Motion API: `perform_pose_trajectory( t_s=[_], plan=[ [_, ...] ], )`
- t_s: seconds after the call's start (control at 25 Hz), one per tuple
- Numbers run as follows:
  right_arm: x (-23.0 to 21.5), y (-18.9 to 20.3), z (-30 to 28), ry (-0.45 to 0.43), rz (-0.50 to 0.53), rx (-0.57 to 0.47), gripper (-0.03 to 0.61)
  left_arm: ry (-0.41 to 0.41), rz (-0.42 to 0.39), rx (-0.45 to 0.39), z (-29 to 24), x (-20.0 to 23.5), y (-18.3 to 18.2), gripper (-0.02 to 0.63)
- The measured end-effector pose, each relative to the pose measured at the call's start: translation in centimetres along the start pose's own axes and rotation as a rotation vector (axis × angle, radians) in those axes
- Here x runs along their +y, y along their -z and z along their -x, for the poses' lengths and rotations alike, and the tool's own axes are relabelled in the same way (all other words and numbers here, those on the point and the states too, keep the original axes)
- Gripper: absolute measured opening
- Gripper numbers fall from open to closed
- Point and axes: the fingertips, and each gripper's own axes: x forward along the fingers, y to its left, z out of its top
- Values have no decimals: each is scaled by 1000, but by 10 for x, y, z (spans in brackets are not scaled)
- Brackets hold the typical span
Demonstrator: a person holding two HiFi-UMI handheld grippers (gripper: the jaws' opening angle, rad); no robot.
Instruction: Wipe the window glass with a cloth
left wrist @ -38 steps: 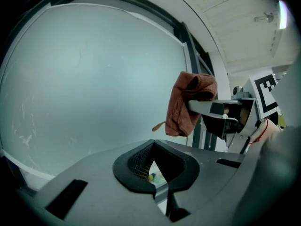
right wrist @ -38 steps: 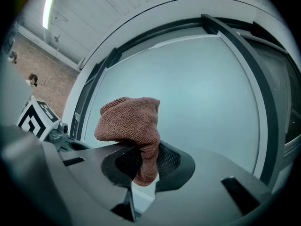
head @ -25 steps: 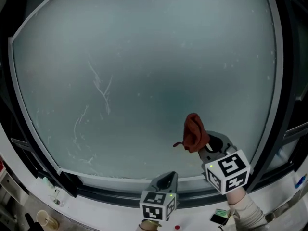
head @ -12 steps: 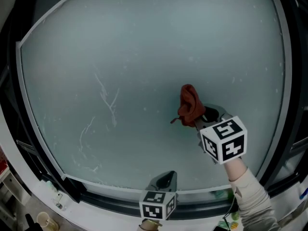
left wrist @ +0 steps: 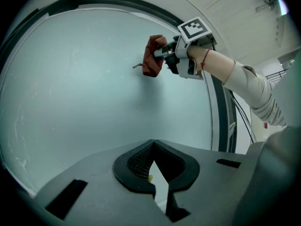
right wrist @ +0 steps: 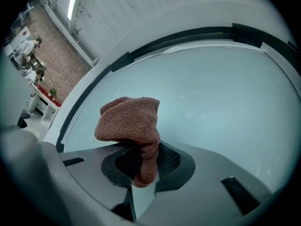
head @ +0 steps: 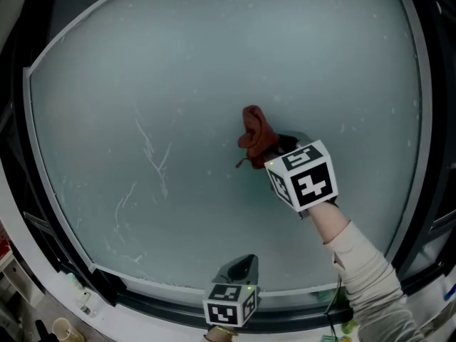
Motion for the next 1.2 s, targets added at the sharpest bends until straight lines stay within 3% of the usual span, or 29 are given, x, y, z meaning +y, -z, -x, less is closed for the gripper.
perform_pose_trajectory(
  t_s=[0.2, 0.56, 1.2],
  plan=[
    [-7, 2, -17, 26, 58, 44, 48, 0, -7, -1, -5, -1, -3, 3],
    [-33, 15, -3, 58, 33, 66, 48, 16, -22, 2, -9, -5, -3, 3],
    [-155, 73, 83, 279, 69, 188, 48, 84, -20, 0, -27, -33, 0, 3]
  ],
)
